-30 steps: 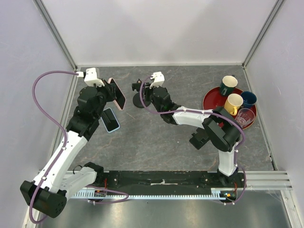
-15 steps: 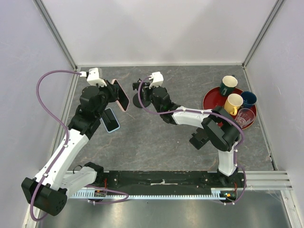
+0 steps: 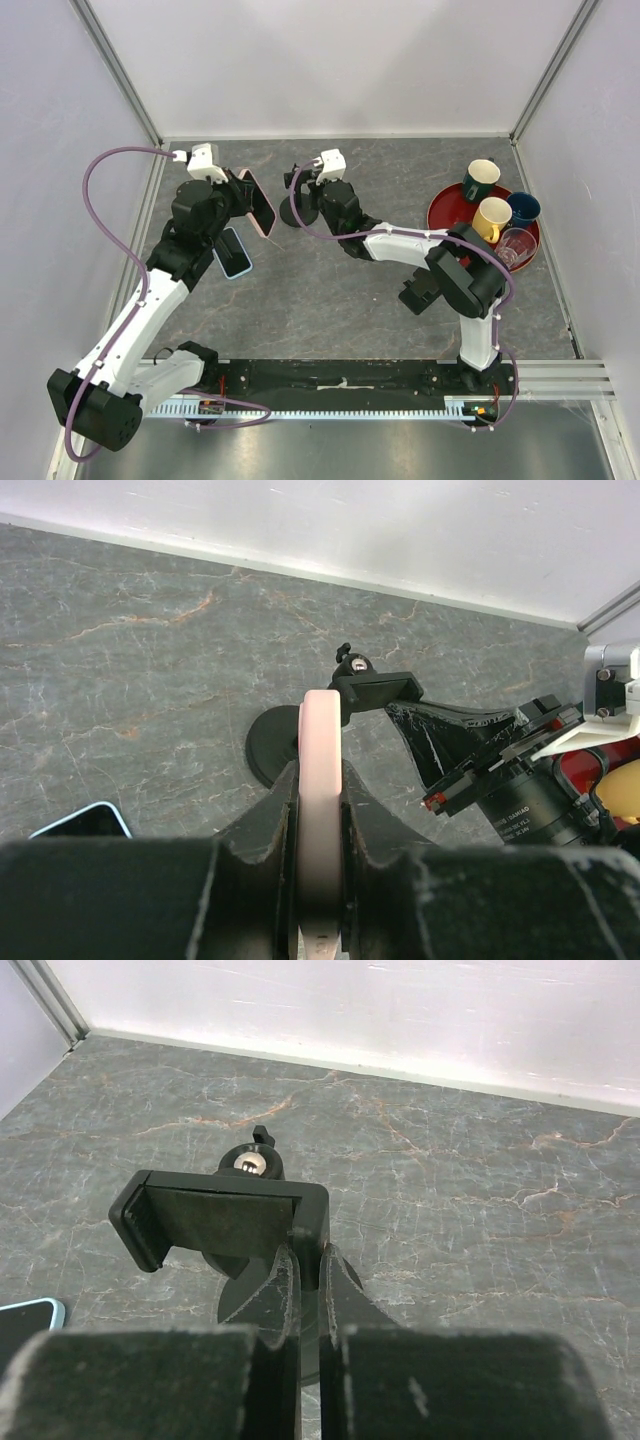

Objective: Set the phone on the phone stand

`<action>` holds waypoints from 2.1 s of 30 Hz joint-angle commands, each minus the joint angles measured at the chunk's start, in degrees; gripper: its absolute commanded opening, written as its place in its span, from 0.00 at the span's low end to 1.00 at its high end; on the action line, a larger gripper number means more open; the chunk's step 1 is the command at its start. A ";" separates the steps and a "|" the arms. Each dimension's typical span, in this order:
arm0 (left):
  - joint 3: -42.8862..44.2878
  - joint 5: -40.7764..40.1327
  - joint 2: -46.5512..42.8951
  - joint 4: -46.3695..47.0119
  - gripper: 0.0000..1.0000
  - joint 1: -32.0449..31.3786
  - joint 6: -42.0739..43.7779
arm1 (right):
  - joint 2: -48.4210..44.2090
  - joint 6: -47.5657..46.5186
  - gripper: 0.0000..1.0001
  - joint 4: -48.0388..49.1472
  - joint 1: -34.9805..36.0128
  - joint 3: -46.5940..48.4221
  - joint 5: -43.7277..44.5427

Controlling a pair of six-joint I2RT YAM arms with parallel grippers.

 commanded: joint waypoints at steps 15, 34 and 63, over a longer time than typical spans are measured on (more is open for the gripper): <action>-0.78 13.87 -3.77 10.72 0.02 2.78 2.22 | -16.75 -6.56 0.00 -2.59 -0.19 -13.03 -23.10; -4.03 37.24 -2.54 25.57 0.02 3.22 2.13 | -20.36 -4.36 0.35 -6.89 -0.27 -18.40 -29.33; -0.86 59.95 7.93 36.04 0.02 4.97 12.04 | -22.91 5.83 0.55 5.40 -16.45 -24.99 -56.34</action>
